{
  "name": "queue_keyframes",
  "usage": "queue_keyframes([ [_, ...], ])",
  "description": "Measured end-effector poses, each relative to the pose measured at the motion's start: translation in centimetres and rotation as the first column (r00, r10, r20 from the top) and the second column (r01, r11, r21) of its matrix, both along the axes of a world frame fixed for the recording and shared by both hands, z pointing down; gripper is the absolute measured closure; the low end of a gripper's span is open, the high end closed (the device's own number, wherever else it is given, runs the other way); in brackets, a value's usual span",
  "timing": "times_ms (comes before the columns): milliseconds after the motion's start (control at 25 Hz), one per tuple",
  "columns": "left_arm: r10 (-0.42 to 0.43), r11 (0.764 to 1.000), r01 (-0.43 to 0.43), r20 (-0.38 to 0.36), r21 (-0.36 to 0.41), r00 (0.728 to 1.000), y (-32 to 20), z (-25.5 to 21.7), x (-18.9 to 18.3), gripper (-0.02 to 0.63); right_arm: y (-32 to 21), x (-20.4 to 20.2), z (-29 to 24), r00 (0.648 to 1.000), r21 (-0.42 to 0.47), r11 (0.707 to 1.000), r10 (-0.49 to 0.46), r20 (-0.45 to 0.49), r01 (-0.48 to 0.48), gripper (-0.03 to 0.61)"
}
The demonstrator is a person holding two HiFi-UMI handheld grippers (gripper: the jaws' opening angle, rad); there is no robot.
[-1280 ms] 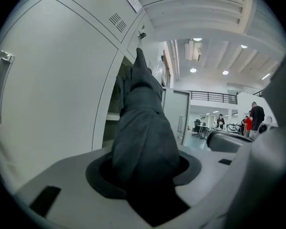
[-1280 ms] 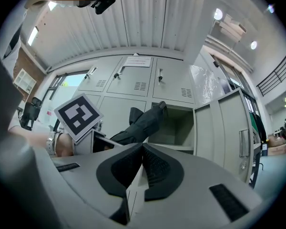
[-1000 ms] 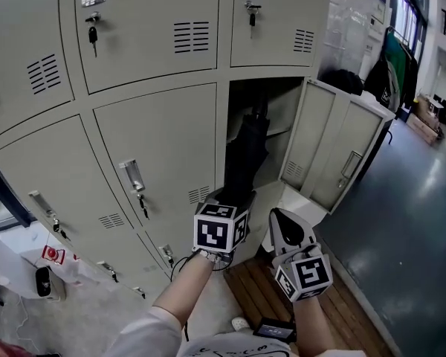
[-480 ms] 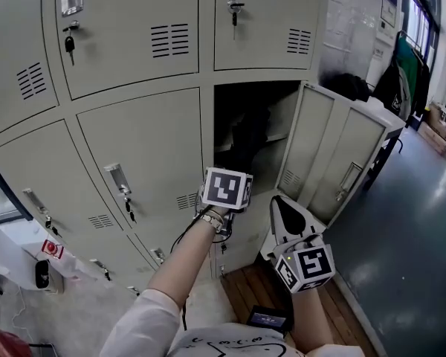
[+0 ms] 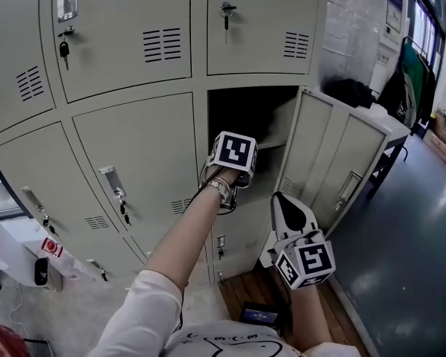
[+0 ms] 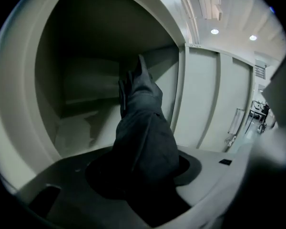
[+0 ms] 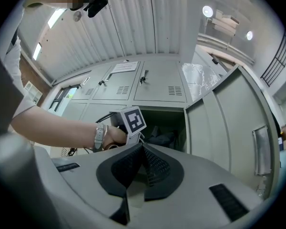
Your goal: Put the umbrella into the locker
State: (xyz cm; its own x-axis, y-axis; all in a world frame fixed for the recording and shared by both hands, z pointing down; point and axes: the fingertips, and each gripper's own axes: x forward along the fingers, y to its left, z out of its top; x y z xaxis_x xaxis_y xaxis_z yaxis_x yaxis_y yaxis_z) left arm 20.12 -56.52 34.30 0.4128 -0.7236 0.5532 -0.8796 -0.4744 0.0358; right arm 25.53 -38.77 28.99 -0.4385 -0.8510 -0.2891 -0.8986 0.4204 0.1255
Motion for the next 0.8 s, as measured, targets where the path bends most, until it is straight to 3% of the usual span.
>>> queue_keyframes([
  [200, -0.005, 0.999, 0.008, 0.071, -0.050, 0.997, -1.5, -1.2, 0.5, 0.374, -0.7, -0.4, -0.1, 1.000, 0.006, 1.000, -0.021, -0.007, 0.021, 0.551],
  [480, -0.139, 0.984, 0.149, 0.109, -0.092, 0.984, -4.1, -1.8, 0.3, 0.374, -1.7, 0.3, 0.0, 1.000, 0.003, 1.000, -0.026, -0.009, 0.026, 0.551],
  [800, -0.194, 0.975, 0.217, 0.283, -0.054, 0.939, -6.8, -1.5, -0.9, 0.374, -2.9, 1.7, 0.0, 0.999, 0.013, 0.999, -0.034, 0.005, 0.034, 0.551],
])
